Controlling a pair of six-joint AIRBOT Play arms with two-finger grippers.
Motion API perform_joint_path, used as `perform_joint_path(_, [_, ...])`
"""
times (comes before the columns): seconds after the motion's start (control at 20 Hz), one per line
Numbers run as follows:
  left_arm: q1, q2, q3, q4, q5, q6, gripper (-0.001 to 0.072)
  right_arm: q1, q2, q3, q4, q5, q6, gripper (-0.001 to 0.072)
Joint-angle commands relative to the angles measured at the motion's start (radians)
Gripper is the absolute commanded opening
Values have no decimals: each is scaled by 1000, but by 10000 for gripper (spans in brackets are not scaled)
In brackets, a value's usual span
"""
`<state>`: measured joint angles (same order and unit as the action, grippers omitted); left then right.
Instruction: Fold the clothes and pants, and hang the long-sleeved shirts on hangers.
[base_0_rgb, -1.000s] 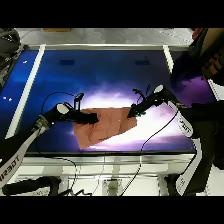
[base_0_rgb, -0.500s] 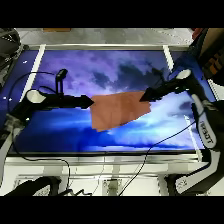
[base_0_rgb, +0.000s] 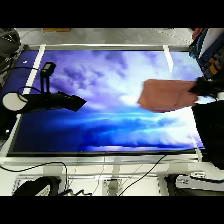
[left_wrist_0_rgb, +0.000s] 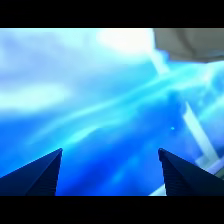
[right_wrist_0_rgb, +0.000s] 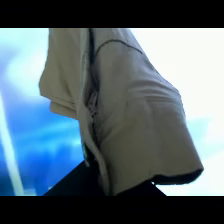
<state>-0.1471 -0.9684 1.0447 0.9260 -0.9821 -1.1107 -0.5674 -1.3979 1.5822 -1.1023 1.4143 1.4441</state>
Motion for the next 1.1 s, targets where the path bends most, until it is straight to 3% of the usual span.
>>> perform_joint_path(0.0, [1, 57, 1, 36, -3, 0, 657, -229, 130, 1, -56, -142, 120, 12])
perform_joint_path(0.15, [1, 64, 1, 36, -3, 0, 657, -426, 191, 1, -66, -176, 247, 12])
perform_joint_path(0.35, [1, 63, 1, 35, -2, 0, 651, -552, 196, -29, -217, 18, 356, 12])
perform_joint_path(0.5, [1, 64, 1, 35, -3, 0, 651, -555, 196, -115, -346, 188, 380, 13])
perform_joint_path(0.6, [1, 64, 1, 31, -3, 0, 651, -555, 196, -155, -373, 220, 380, 22])
perform_joint_path(0.65, [1, 64, 1, 31, -3, 0, 651, -555, 196, -165, -388, 220, 380, 106])
perform_joint_path(0.7, [1, 64, 1, 32, -3, 0, 651, -555, 196, -166, -400, 220, 380, 324])
perform_joint_path(0.75, [1, 63, 1, 32, -3, 0, 651, -555, 196, -166, -404, 219, 379, 626])
perform_joint_path(0.8, [1, 63, 1, 32, -3, 0, 651, -555, 196, -166, -403, 216, 377, 670])
perform_joint_path(1.0, [1, 63, 1, 32, -3, 0, 651, -554, 196, -166, -395, 162, 373, 634])
perform_joint_path(1.05, [1, 63, 1, 32, -3, 0, 651, -554, 195, -166, -379, 150, 368, 423])
